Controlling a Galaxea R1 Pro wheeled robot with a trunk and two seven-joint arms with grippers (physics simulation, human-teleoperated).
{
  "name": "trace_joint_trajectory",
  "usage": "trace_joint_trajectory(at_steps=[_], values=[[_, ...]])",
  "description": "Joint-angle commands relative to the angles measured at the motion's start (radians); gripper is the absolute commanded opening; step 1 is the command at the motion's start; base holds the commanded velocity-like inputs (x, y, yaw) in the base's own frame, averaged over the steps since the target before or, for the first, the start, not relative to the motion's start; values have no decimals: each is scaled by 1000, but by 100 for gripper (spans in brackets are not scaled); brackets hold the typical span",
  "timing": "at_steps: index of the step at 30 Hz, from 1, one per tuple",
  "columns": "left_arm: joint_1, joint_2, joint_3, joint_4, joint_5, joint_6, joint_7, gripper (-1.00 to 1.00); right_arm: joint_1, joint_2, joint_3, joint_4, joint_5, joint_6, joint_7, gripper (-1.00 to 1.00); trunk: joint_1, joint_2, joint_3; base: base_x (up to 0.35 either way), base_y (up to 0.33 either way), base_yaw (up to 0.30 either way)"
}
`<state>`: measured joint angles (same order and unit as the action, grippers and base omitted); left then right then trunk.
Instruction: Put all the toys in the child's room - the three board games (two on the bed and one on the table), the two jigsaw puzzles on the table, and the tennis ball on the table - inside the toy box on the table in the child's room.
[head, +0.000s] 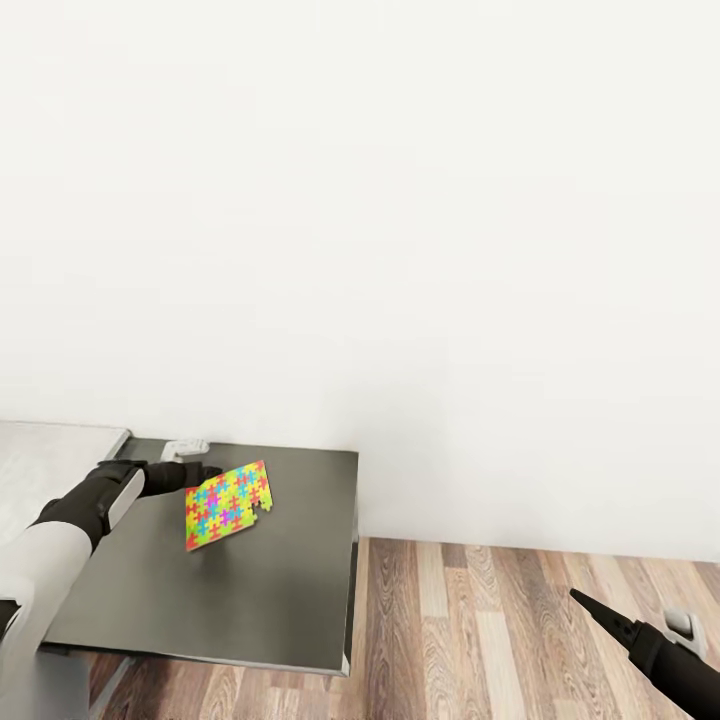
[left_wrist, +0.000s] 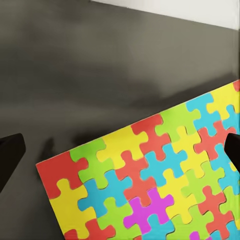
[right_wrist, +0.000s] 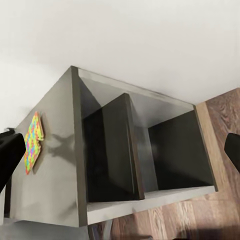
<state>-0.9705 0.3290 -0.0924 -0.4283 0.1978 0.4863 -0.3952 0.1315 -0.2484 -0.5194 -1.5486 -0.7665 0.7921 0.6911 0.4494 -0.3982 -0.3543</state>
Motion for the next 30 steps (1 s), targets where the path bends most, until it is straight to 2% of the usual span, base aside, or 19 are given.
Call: trace_joint_trajectory(at_steps=[1, 11, 22, 30], values=[[-1, 1, -7, -1, 10, 3, 0, 100, 0, 0, -1, -1, -4, 6, 0, 100, 1, -2, -2, 0, 0, 0], [-1, 1, -10, -1, 9, -10, -9, 100, 1, 0, -23, -1, -5, 6, 1, 100, 1, -2, -5, 0, 0, 0], [-1, 1, -9, -1, 9, -11, -10, 100, 2, 0, -27, -1, -5, 6, 1, 100, 1, -2, -6, 0, 0, 0], [-1, 1, -9, -1, 8, -11, -10, 100, 2, 1, -27, -1, -4, 6, 1, 100, 1, -2, -15, 0, 0, 0]])
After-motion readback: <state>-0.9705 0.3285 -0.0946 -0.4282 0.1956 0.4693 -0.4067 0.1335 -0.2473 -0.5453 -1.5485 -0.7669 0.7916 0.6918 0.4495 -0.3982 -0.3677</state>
